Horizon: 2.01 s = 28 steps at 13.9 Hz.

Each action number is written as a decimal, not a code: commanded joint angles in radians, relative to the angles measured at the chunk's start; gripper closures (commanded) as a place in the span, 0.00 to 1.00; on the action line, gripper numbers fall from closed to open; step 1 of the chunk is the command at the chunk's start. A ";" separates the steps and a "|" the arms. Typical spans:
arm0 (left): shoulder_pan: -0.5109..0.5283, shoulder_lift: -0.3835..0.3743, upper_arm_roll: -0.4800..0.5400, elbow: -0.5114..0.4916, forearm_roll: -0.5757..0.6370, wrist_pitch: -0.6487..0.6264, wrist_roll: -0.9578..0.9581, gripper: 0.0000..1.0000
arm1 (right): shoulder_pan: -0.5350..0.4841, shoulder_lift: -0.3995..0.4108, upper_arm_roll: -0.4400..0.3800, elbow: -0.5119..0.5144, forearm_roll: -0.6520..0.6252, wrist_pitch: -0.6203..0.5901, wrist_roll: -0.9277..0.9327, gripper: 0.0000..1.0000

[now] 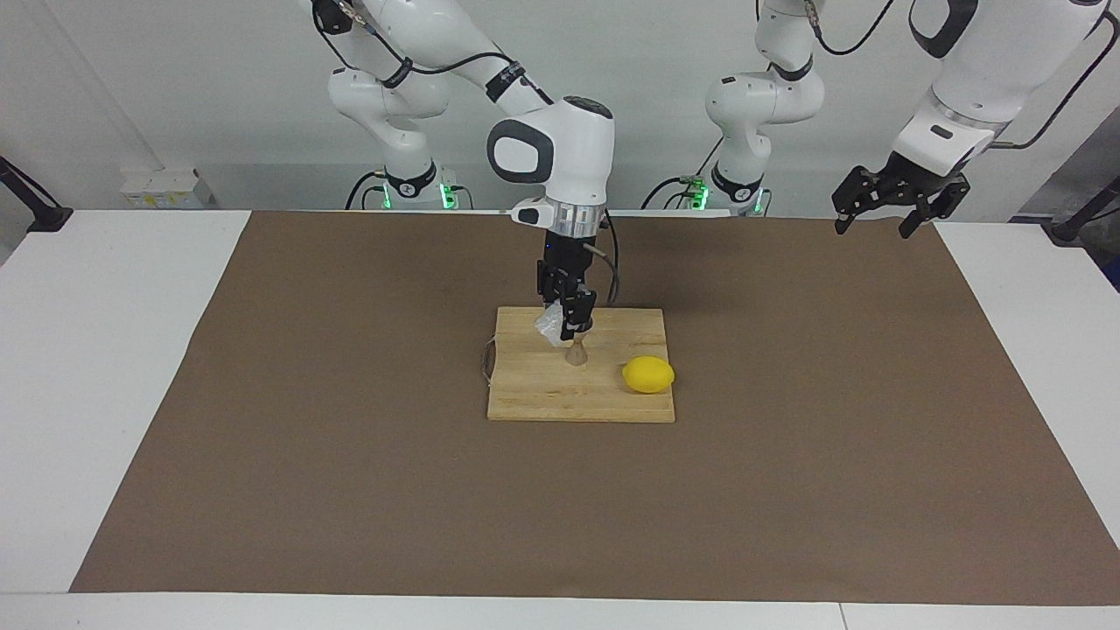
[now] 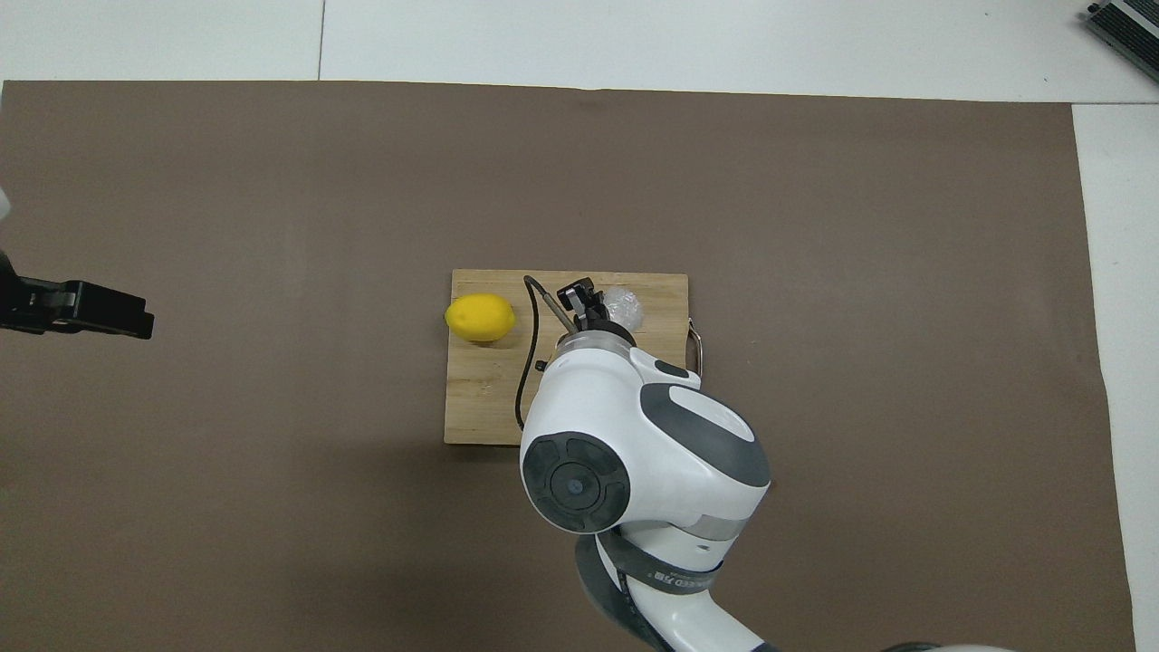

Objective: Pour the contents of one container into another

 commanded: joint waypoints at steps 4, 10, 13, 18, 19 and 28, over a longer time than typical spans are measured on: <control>0.008 -0.031 -0.009 -0.029 0.016 -0.005 -0.012 0.00 | -0.003 0.014 0.040 -0.002 -0.098 -0.040 0.075 0.53; 0.008 -0.031 -0.009 -0.029 0.016 -0.005 -0.012 0.00 | 0.013 0.015 0.040 -0.010 -0.142 -0.063 0.077 0.53; 0.008 -0.031 -0.009 -0.029 0.018 -0.005 -0.012 0.00 | 0.023 0.015 0.041 -0.016 -0.174 -0.082 0.094 0.53; 0.008 -0.031 -0.009 -0.029 0.016 -0.005 -0.012 0.00 | 0.025 0.015 0.057 -0.018 -0.199 -0.109 0.098 0.53; 0.008 -0.031 -0.009 -0.029 0.016 -0.005 -0.012 0.00 | 0.026 0.015 0.060 -0.018 -0.200 -0.112 0.101 0.53; 0.008 -0.031 -0.009 -0.029 0.016 -0.005 -0.011 0.00 | 0.026 0.014 0.093 -0.019 -0.243 -0.171 0.107 0.53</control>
